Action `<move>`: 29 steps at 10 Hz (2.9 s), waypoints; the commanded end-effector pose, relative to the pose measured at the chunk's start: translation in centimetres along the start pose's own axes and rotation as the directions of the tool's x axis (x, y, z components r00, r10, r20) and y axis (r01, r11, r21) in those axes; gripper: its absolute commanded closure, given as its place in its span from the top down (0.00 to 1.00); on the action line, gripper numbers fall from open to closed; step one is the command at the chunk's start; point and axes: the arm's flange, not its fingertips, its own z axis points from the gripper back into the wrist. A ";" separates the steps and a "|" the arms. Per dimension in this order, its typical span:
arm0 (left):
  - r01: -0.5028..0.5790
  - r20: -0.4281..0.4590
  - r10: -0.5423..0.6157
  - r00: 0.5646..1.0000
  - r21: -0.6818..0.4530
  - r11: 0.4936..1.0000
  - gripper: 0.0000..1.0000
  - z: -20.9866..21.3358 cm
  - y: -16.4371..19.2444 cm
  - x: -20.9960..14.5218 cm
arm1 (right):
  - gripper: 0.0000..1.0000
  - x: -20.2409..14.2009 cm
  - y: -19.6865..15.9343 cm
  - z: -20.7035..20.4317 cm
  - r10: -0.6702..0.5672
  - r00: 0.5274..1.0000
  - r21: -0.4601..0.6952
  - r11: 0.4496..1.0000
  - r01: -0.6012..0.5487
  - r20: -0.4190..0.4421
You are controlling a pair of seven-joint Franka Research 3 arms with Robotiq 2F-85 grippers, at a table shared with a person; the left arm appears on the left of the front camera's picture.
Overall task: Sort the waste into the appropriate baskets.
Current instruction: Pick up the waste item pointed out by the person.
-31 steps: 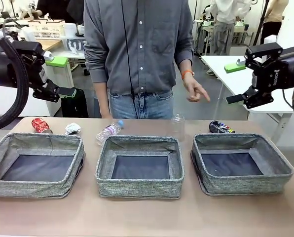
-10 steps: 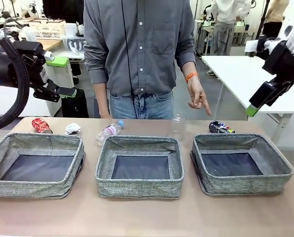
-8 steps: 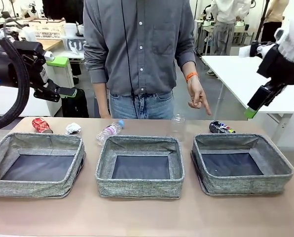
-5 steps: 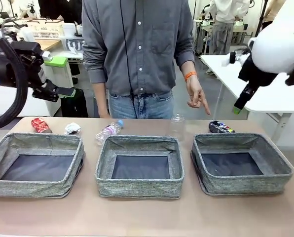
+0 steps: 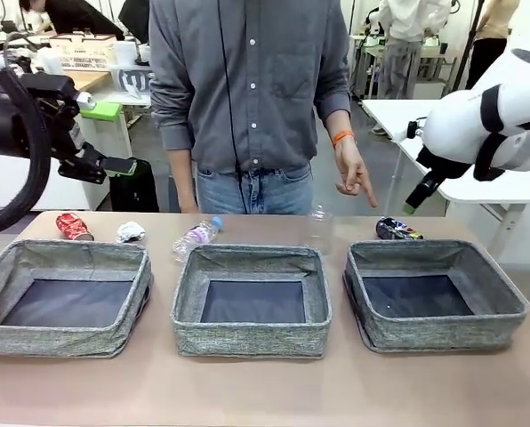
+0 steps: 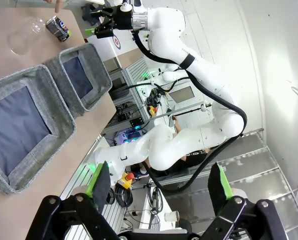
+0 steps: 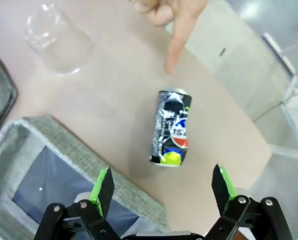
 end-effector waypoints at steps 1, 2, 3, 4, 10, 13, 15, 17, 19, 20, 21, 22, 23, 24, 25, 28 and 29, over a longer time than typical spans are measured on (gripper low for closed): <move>0.027 -0.001 -0.027 1.000 -0.011 1.000 1.00 -0.1 -0.1 0.0 | 1.00 -0.1 -0.2 0.0 -0.010 1.000 -0.001 1.000 0.010 0.005; 0.027 -0.001 -0.027 1.000 -0.011 1.000 1.00 -0.1 -0.1 0.0 | 1.00 0.4 -0.8 -0.6 -0.047 0.999 -0.030 0.998 0.047 -0.002; 0.027 -0.001 -0.027 1.000 -0.011 1.000 1.00 -0.1 -0.1 0.0 | 1.00 0.9 -2.5 -2.4 -0.072 0.996 0.027 0.997 0.071 0.050; 0.027 -0.001 -0.027 1.000 -0.011 1.000 1.00 -0.1 -0.1 0.0 | 1.00 1.5 -3.7 -4.5 -0.066 0.995 0.078 0.995 0.059 0.079; 0.027 -0.001 -0.027 1.000 -0.011 1.000 1.00 -0.1 -0.1 0.0 | 1.00 0.9 -5.4 -11.6 -0.058 0.998 0.087 0.995 0.056 0.019; 0.027 -0.001 -0.027 1.000 -0.011 1.000 1.00 -0.1 -0.1 0.0 | 1.00 -0.8 -5.7 -15.3 -0.087 0.996 0.130 0.988 0.082 0.036; 0.027 -0.001 -0.027 1.000 -0.011 1.000 1.00 -0.1 -0.1 0.0 | 1.00 -1.0 -5.9 -16.3 -0.075 0.994 0.121 0.990 0.065 0.082; 0.027 -0.001 -0.027 1.000 -0.011 1.000 1.00 -0.1 -0.1 0.0 | 1.00 -1.1 -6.0 -16.3 -0.087 0.992 0.122 0.990 0.076 0.086; 0.027 -0.001 -0.027 1.000 -0.011 1.000 1.00 -0.1 -0.1 0.0 | 1.00 -0.9 -6.0 -16.4 -0.088 0.992 0.133 0.988 0.076 0.086; 0.027 -0.001 -0.027 1.000 -0.011 1.000 1.00 -0.1 -0.1 0.0 | 1.00 -0.8 -6.0 -16.4 -0.089 0.993 0.138 0.987 0.078 0.078; 0.027 -0.001 -0.027 1.000 -0.011 1.000 1.00 -0.1 -0.1 0.0 | 1.00 -0.7 -6.0 -16.5 -0.095 0.993 0.138 0.987 0.085 0.069; 0.027 -0.001 -0.027 1.000 -0.011 1.000 1.00 -0.1 -0.1 0.0 | 1.00 -0.7 -6.0 -16.6 -0.097 0.994 0.131 0.987 0.090 0.054; 0.027 -0.001 -0.027 1.000 -0.011 1.000 1.00 -0.1 -0.1 0.0 | 0.80 -0.6 -6.0 -16.7 -0.090 0.995 0.117 0.990 0.084 0.048; 0.027 -0.001 -0.027 1.000 -0.011 1.000 1.00 -0.1 -0.1 0.0 | 0.80 -0.6 -6.0 -16.7 -0.087 0.995 0.114 0.990 0.081 0.050; 0.027 -0.001 -0.027 1.000 -0.011 1.000 1.00 -0.1 -0.1 0.0 | 0.60 -0.7 -6.1 -16.7 -0.088 0.995 0.112 0.990 0.082 0.049; 0.027 -0.001 -0.027 1.000 -0.011 1.000 1.00 -0.1 -0.1 0.0 | 0.55 -0.9 -6.0 -16.9 -0.097 0.995 0.115 0.989 0.091 0.040; 0.027 -0.001 -0.027 1.000 -0.011 1.000 1.00 -0.1 -0.1 0.0 | 0.20 -0.9 -6.0 -16.9 -0.096 0.995 0.115 0.989 0.091 0.039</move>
